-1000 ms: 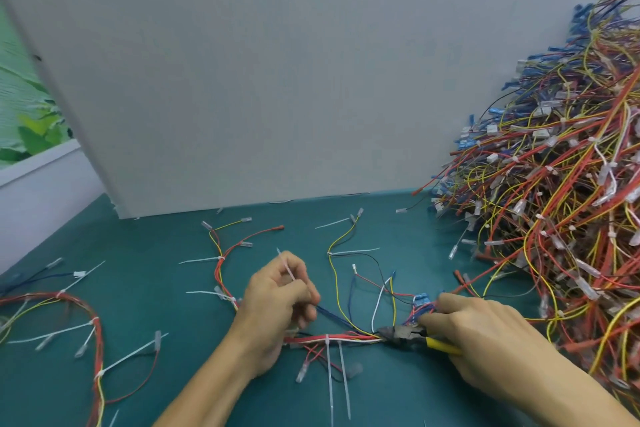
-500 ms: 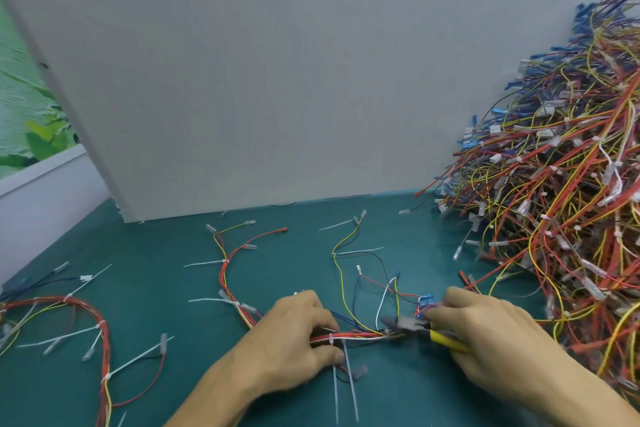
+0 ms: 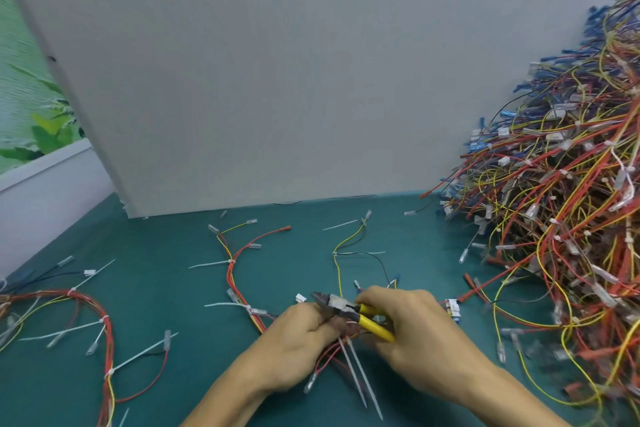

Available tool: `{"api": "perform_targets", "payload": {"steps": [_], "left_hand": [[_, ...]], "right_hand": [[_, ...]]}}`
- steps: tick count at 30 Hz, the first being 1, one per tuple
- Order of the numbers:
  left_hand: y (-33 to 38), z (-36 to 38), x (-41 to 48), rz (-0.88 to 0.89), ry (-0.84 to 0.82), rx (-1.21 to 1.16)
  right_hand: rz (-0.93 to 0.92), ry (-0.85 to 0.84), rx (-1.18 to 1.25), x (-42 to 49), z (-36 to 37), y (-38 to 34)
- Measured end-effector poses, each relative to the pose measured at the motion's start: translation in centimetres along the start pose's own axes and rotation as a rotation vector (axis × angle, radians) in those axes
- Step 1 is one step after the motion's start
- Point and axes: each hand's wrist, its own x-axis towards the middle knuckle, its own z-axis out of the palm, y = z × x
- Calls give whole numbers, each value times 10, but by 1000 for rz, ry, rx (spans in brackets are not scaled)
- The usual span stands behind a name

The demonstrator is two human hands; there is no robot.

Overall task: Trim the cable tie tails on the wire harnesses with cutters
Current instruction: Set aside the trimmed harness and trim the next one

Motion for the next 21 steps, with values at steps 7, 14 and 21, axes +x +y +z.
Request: {"api": "perform_targets", "payload": {"steps": [7,14,21], "left_hand": [[-13,7,-4,148,155,-24],[-15,10,-7,234,201,22],[-17,12,-8,526,248,374]], "right_hand": [[66,-103,82,0,4,6],[225,-262,323,5,-7,11],[370,-291,543,10,-7,13]]}}
